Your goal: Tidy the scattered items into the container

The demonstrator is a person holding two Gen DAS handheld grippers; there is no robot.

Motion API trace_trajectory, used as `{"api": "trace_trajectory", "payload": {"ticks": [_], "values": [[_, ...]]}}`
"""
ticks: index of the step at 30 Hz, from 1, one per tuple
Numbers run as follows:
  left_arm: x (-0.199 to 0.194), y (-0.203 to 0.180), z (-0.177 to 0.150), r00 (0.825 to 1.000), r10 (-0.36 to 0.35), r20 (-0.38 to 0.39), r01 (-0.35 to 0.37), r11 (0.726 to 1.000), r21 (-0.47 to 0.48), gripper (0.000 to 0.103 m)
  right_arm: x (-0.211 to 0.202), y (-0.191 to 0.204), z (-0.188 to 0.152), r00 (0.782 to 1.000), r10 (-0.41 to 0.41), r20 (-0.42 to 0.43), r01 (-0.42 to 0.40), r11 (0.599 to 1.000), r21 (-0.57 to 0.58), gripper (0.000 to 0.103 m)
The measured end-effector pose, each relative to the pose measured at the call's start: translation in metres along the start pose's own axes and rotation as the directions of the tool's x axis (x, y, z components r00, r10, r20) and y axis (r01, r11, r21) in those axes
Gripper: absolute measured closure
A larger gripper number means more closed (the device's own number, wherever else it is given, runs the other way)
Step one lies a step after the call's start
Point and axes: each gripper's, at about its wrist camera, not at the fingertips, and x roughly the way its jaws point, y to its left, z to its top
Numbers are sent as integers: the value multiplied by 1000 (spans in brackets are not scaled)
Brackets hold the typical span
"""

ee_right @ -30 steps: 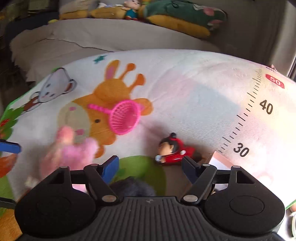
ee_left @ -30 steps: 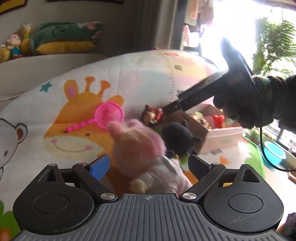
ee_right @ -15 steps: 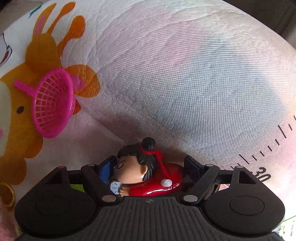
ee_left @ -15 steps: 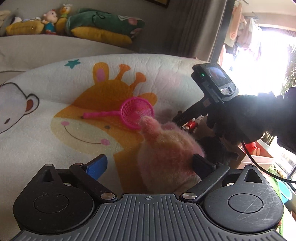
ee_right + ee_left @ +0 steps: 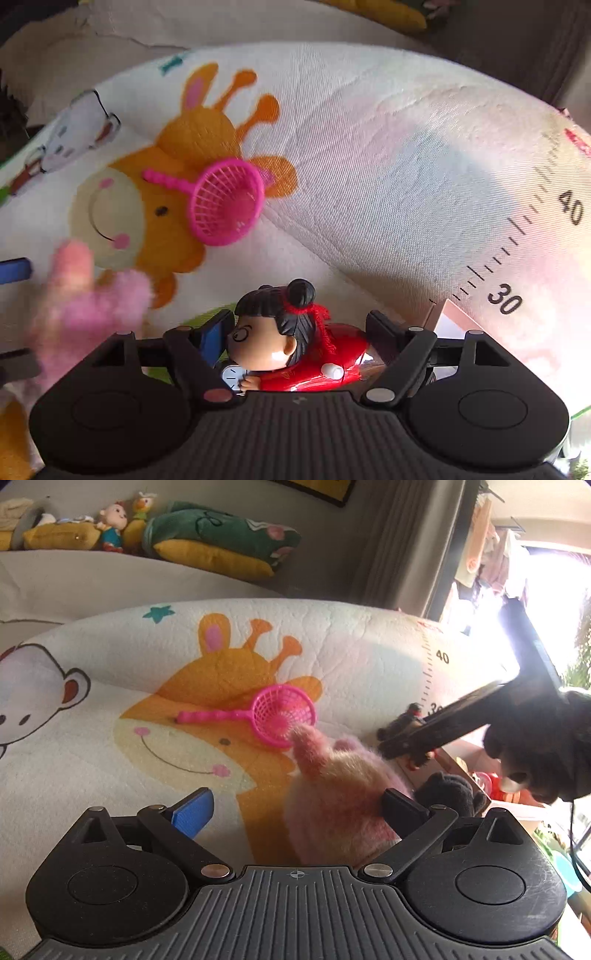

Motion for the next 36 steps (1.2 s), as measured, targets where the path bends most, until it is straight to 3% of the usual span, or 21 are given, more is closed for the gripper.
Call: {"api": "trace_trajectory", "payload": {"ticks": [4,7,12,14,17,20,25,29,31,33,36], "values": [[1,5,1,1000,23,3,-23,1000,-20,3,-75,17,-30,991,83,101,-76,995,-66,24],[2,4,1,1000,25,5,-25,999,-22,3,-93,37,-63,989,133,72,-122,983,-139,24],[1,2,0,999,36,17,-35,999,-11,3,-61,74,-107,993,119,7,-114,963,-243,24],[2,3,-1,999,35,13,-35,999,-23,3,-42,78,-113,995,98,-14,-99,968,-229,24],[3,5,-1,999,33,0,-33,998,-52,2,-45,75,-113,993,115,7,-111,967,-230,23],[2,4,-2,999,36,1,-35,998,-59,2,-72,55,-95,978,192,77,-174,966,-190,23],[0,0,-3,999,31,9,-30,998,-52,2,-70,-1,-22,970,163,183,-179,981,76,19],[-3,-5,-5,1000,14,11,-14,1000,-19,2,-11,-17,42,979,142,147,-169,967,189,19],[-2,-8,-7,1000,5,3,-5,1000,-2,2,29,-18,66,982,169,88,-185,956,227,28],[0,-10,-9,1000,-5,-12,5,1000,12,2,64,-16,82,977,211,41,-213,937,275,35],[5,-8,-11,999,-22,-42,23,1000,7,2,103,-7,96,988,156,4,-150,940,306,35]]}}
